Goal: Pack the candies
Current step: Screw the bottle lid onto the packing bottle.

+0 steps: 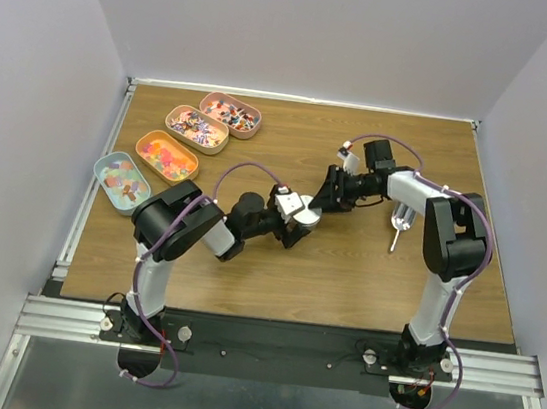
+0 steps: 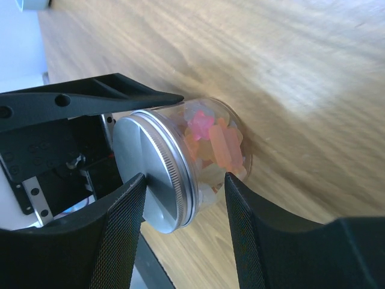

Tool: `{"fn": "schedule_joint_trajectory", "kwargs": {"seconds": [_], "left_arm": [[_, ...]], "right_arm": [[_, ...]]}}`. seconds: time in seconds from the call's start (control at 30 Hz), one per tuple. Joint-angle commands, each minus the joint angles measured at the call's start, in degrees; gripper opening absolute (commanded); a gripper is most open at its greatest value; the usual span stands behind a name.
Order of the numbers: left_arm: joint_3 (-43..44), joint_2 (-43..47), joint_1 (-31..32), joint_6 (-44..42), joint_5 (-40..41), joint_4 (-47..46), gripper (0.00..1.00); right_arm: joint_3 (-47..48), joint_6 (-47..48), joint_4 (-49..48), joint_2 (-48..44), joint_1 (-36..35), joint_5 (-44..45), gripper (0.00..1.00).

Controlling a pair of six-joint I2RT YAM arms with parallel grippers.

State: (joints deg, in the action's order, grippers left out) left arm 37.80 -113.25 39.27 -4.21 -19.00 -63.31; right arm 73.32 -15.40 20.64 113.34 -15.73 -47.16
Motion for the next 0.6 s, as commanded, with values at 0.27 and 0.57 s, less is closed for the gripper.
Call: {"fn": "schedule_joint_trajectory", "kwargs": {"seconds": [0.27, 0.57], "left_arm": [[-6.78, -1.80, 1.25, 2.98, 4.94, -20.28, 0.92], [-6.78, -2.85, 1.60, 3.24, 4.24, -22.65, 0.93]], "right_arm": [[-1.69, 0.46, 0.01, -0.58, -1.68, -2.41, 0.61], [-2.21, -0.33, -0.08, -0.14, -1.85, -3.73, 0.61]]}}
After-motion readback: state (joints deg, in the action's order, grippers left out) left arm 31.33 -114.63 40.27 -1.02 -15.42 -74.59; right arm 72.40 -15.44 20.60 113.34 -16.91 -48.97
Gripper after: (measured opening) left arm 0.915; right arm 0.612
